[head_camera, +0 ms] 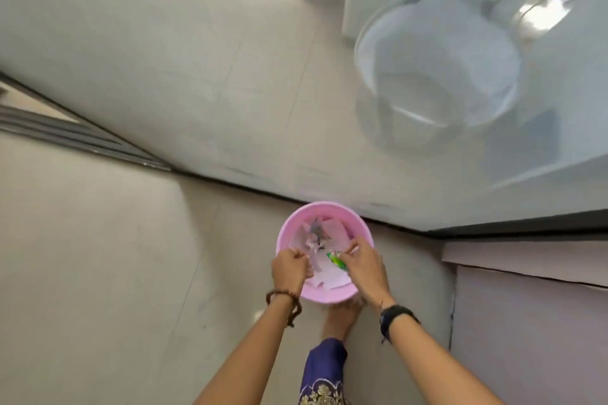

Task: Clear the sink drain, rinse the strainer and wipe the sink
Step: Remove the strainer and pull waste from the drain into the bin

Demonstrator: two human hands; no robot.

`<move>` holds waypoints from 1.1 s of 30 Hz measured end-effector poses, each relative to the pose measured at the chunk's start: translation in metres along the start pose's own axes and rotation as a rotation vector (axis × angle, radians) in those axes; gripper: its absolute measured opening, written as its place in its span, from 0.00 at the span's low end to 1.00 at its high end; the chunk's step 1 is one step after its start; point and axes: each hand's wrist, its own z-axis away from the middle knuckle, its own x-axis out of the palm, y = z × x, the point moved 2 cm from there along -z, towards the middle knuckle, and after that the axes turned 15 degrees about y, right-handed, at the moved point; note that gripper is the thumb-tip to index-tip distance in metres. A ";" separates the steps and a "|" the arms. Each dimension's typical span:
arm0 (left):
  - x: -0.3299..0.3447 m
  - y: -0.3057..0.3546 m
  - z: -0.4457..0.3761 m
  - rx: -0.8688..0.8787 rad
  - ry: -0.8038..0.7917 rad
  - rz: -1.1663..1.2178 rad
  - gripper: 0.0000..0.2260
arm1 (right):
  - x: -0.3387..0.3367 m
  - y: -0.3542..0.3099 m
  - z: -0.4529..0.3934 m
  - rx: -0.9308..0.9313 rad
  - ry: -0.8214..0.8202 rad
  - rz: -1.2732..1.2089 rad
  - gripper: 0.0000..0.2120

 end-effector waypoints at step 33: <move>-0.022 0.218 0.630 0.068 -1.375 0.145 0.19 | -0.515 0.011 0.406 0.190 0.604 -1.724 0.16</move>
